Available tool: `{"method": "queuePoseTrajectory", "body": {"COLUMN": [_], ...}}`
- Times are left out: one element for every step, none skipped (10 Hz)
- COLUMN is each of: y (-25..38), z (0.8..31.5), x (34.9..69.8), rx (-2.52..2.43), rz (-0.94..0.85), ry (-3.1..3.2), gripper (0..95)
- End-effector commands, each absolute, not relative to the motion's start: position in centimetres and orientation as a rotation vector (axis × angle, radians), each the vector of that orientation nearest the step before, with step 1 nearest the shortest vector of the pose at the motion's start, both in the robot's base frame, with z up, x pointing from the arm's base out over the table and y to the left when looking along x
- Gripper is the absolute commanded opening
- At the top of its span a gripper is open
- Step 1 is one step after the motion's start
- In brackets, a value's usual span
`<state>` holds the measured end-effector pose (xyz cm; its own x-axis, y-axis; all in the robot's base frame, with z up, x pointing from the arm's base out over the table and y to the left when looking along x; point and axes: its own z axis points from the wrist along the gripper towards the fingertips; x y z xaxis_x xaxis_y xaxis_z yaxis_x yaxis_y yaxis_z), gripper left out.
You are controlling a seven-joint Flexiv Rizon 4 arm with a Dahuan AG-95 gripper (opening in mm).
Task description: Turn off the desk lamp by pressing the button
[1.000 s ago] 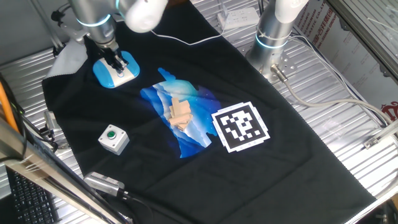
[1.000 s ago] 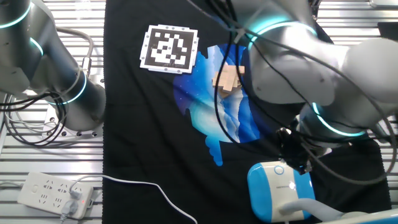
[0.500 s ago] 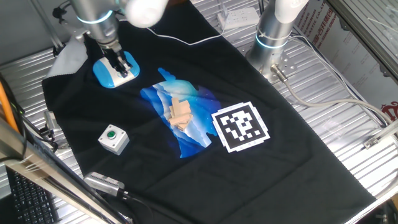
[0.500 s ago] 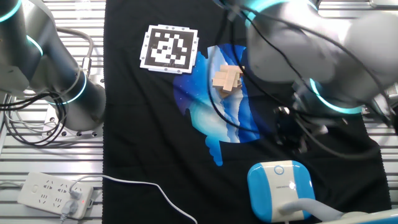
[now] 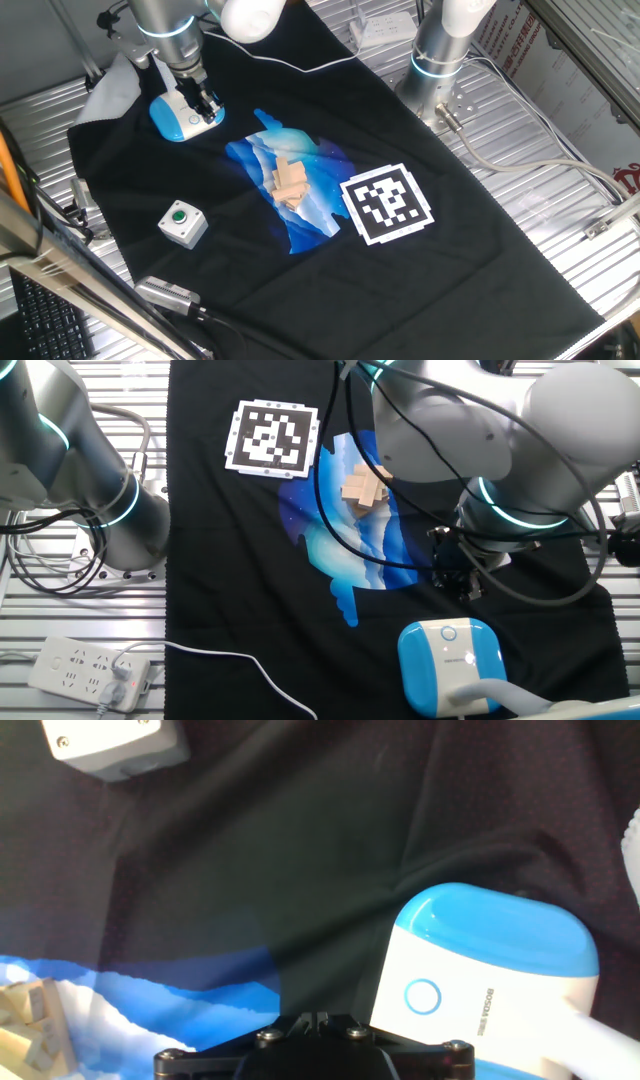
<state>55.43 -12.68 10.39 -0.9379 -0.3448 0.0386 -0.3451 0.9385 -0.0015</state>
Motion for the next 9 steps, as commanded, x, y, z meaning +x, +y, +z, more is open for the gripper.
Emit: {"method": "queuePoseTrajectory", "body": {"y": [-12.54, -12.53, -12.57, -12.58, -12.58, -12.58, -12.58, -12.58, -12.58], "z": [10.3, 10.28, 10.27, 10.26, 10.26, 10.26, 10.26, 10.26, 10.27], "x": [55.32, 55.31, 55.24, 55.22, 55.22, 55.22, 55.22, 55.22, 55.21], "rx": [0.57, 0.586, 0.595, 0.597, 0.595, 0.595, 0.594, 0.596, 0.597], "rz": [0.012, 0.027, 0.031, 0.028, 0.026, 0.027, 0.022, 0.02, 0.021], "ry": [-3.055, -3.043, -3.036, -3.037, -3.039, -3.038, -3.04, -3.041, -3.039], "gripper": [0.0, 0.0, 0.0, 0.0, 0.0, 0.0, 0.0, 0.0, 0.0]}}
